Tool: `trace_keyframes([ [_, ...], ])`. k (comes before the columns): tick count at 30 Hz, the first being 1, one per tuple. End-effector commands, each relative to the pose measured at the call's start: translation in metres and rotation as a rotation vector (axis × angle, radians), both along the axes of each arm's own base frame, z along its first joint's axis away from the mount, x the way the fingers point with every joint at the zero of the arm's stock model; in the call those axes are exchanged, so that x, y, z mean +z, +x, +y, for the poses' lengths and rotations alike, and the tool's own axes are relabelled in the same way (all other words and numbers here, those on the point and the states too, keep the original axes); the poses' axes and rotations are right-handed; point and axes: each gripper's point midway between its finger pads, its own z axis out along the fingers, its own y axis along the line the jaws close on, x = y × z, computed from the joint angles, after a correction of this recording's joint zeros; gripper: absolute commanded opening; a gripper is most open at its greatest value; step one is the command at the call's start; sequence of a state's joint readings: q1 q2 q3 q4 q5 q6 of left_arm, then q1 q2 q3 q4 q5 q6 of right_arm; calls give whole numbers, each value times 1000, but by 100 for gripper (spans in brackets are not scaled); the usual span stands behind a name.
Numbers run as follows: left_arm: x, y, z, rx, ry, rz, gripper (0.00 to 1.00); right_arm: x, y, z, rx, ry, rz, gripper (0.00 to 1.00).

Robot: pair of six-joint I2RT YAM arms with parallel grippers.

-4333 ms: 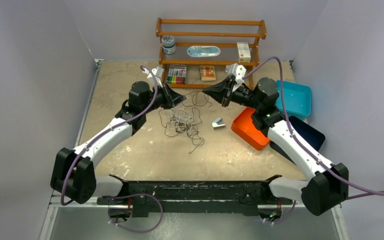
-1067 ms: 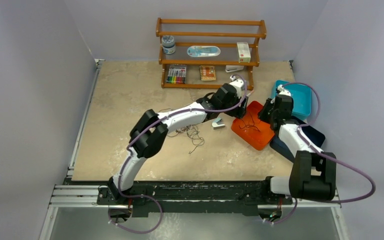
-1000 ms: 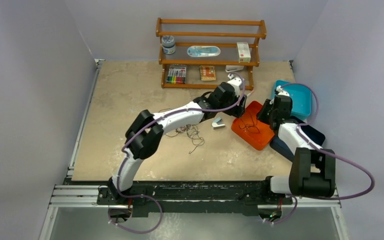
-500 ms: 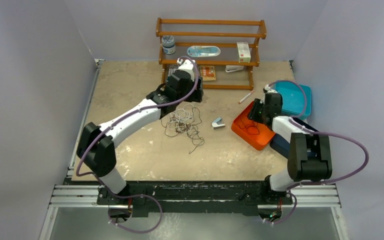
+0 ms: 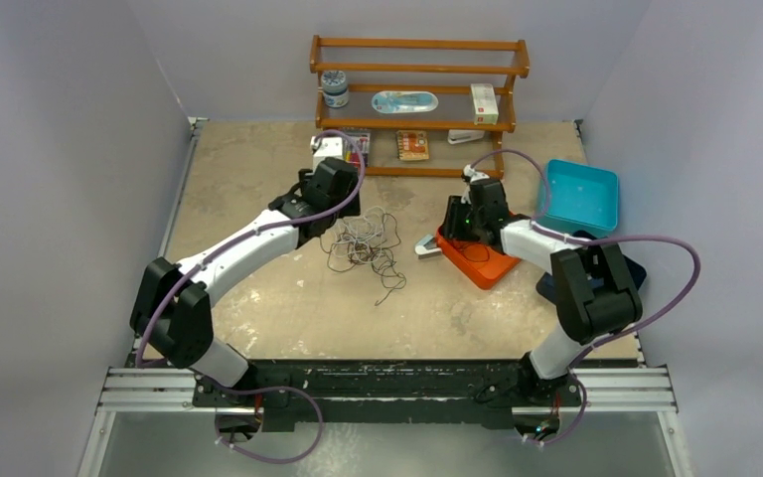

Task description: Untangle the cables

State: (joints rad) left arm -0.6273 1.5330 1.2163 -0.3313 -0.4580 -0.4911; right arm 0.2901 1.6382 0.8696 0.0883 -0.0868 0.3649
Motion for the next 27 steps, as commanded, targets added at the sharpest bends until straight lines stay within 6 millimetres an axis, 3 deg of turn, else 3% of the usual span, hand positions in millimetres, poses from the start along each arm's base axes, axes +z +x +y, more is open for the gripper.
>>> trace_keyframes([
  [1, -4, -10, 34, 123, 42, 1, 67, 36, 15, 48, 97, 111, -94, 45],
  [5, -16, -19, 43, 139, 57, 25, 67, 51, 10, 78, 198, 172, -131, 46],
  [9, -24, -24, 49, 150, 61, 38, 68, 64, 8, 92, 258, 212, -162, 47],
  [13, -29, -26, 48, 135, 48, 40, 68, 66, 11, 71, 190, 113, -176, 47],
  [20, -35, -23, 31, 79, -9, 44, 67, 107, 10, 36, 93, -4, -300, 56],
  [24, -44, -29, 31, 78, -28, 64, 67, 130, 10, 40, 173, -18, -394, 57],
  [27, -53, -38, 28, 57, -54, 87, 66, 144, 3, 62, 305, 57, -454, 58],
])
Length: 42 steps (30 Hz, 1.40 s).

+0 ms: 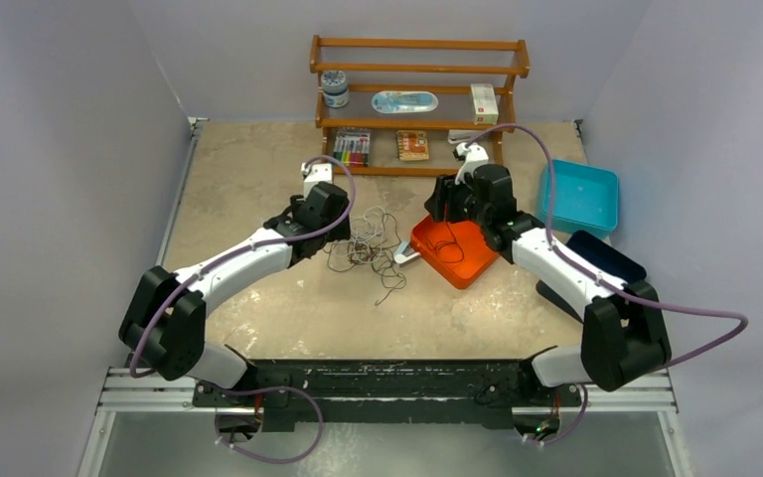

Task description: Untangle the cables

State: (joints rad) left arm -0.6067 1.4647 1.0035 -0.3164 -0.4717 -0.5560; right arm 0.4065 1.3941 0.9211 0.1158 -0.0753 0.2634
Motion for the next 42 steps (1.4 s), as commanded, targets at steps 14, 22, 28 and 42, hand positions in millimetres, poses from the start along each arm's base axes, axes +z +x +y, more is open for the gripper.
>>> trace_keyframes([
  [14, -36, -32, -6, -25, -165, 41, 54, 30, -12, 58, 349, 107, -137, 57],
  [22, -56, -11, -8, 3, -108, 32, 32, 50, -20, 58, 387, 97, -210, 57],
  [28, -71, -9, -3, 25, -63, 58, 15, 62, -23, 53, 381, 89, -266, 58],
  [42, 28, -4, 20, 25, 25, -76, 0, 114, -17, 35, 175, 292, -472, 62],
])
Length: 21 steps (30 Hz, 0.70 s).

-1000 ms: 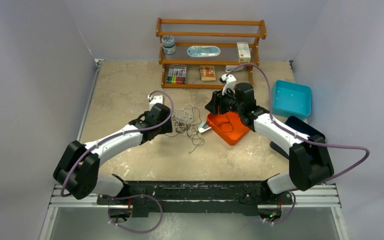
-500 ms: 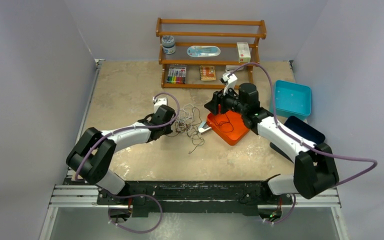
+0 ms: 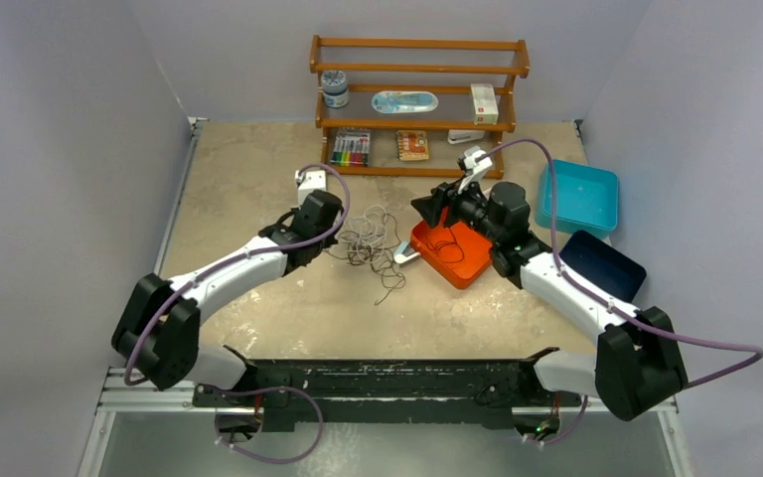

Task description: Untangle the cables

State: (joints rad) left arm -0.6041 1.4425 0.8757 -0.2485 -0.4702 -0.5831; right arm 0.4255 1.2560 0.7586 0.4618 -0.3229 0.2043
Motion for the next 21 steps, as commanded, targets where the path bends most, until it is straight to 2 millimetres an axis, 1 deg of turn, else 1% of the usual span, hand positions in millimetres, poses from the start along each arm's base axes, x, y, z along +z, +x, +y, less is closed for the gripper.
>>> trace_keyframes([
  [1, 68, 12, 9, -1, 29, -115, 0, 58, 12, -4, -90, 192, -147, 62],
  [4, 98, 12, 11, -10, 30, -150, 0, 63, 18, -3, -112, 249, -150, 63],
  [5, 113, 13, 11, -13, 19, -176, 0, 62, 19, -3, -116, 259, -143, 63],
  [7, 134, 13, 9, -33, 6, -211, 0, 56, 22, 1, -115, 279, -103, 63],
  [9, 155, 13, 7, -51, -11, -246, 0, 52, 26, -5, -157, 285, -100, 63],
  [11, 174, 12, 6, -69, -27, -274, 0, 54, 27, -10, -183, 303, -128, 64],
  [12, 182, 11, 6, -73, -36, -291, 0, 56, 26, -11, -178, 288, -151, 65],
  [14, 198, 10, 6, -77, -52, -320, 0, 57, 23, -5, -118, 217, -184, 67],
  [17, 219, 10, 9, -70, -59, -360, 0, 60, 16, 12, 14, 133, -230, 67],
  [18, 226, 11, 9, -68, -62, -371, 0, 61, 10, 18, 65, 135, -253, 67],
  [21, 245, 13, 6, -76, -76, -401, 0, 60, 3, 32, 152, 159, -254, 67],
])
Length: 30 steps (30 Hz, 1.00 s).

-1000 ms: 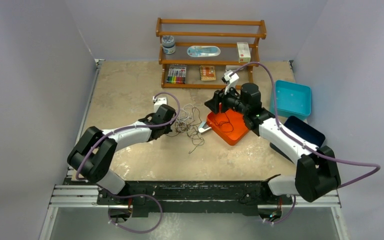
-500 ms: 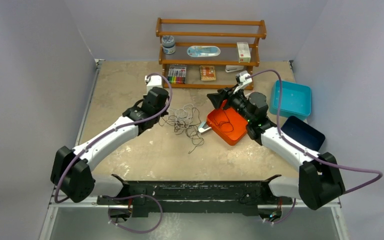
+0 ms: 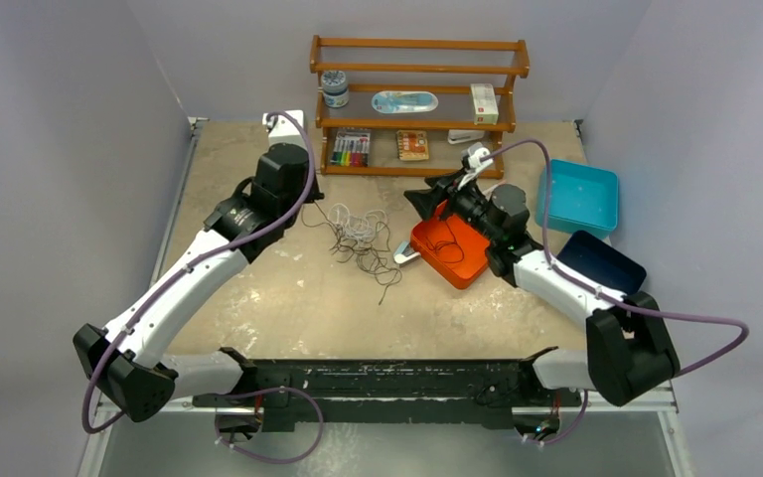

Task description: Untangle the cables

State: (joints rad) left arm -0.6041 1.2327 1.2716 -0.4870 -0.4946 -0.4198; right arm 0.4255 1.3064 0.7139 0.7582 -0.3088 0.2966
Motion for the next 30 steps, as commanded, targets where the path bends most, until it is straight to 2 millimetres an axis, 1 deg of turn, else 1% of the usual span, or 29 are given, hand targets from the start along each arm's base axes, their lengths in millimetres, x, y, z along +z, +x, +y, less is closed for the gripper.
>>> trace_keyframes([
  [1, 53, 2, 2, -13, -26, -99, 0, 29, -13, 30, 185, -8, -146, 67],
  [3, 73, 2, 3, -14, -41, -135, 0, 29, -15, 40, 214, -8, -166, 68],
  [8, 107, 1, 8, -5, -53, -196, 0, 36, -23, 75, 311, -30, -229, 72],
  [12, 123, 3, 9, 2, -48, -221, 0, 44, -33, 107, 375, -52, -294, 74],
  [14, 131, 3, 10, 6, -51, -236, 0, 49, -37, 119, 390, -65, -336, 75],
  [16, 138, 3, 10, 6, -58, -248, 0, 48, -38, 129, 400, -79, -360, 76],
  [17, 142, 3, 10, 6, -60, -256, 0, 44, -38, 133, 406, -88, -362, 76],
  [18, 145, 3, 10, 6, -62, -261, 0, 57, -35, 138, 406, -77, -395, 76],
  [22, 152, 3, 10, 5, -63, -273, 0, 69, -24, 151, 416, -77, -457, 77],
  [26, 161, 3, 11, 6, -66, -287, 0, 67, -14, 167, 450, -95, -470, 77],
  [30, 173, 4, 12, 13, -74, -307, 0, 53, -3, 189, 479, -119, -465, 75],
])
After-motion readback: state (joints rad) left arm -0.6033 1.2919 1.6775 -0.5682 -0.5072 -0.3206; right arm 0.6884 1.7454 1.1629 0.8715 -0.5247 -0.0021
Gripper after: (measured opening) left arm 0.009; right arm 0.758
